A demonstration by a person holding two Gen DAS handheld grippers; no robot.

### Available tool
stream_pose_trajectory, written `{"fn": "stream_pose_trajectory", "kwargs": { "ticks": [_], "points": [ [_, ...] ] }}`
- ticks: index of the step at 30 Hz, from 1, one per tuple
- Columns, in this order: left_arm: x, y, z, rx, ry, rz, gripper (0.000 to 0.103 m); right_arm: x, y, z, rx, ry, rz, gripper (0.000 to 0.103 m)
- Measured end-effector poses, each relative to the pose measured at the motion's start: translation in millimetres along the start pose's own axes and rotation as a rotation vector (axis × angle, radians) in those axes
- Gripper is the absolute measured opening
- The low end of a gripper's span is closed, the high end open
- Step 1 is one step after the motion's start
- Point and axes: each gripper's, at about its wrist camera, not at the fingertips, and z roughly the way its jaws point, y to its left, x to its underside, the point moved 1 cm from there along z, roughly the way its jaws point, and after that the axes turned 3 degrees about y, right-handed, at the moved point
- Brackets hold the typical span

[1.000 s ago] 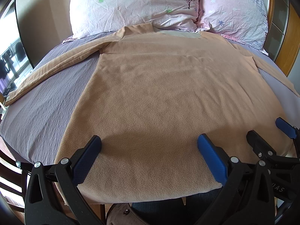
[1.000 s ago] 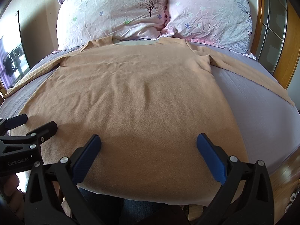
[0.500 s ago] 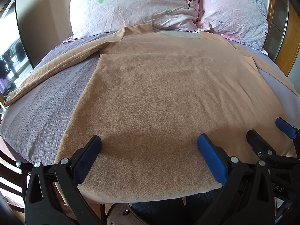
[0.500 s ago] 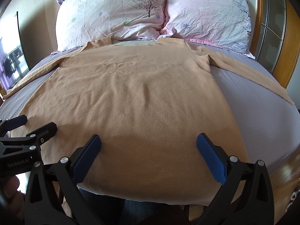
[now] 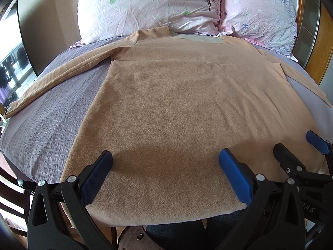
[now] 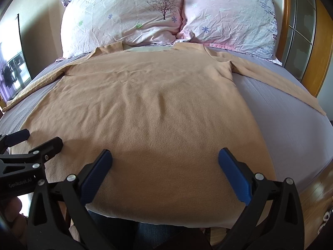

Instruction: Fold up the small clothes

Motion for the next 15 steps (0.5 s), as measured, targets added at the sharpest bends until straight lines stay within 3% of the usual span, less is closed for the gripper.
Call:
{"fn": "stream_pose_trajectory", "kwargs": {
  "ticks": [15],
  "points": [
    [0.0,0.0,-0.2,0.0,-0.002,0.0,0.102,0.1,-1.1,0.1,0.0,-0.005,0.001,0.101]
  ]
}}
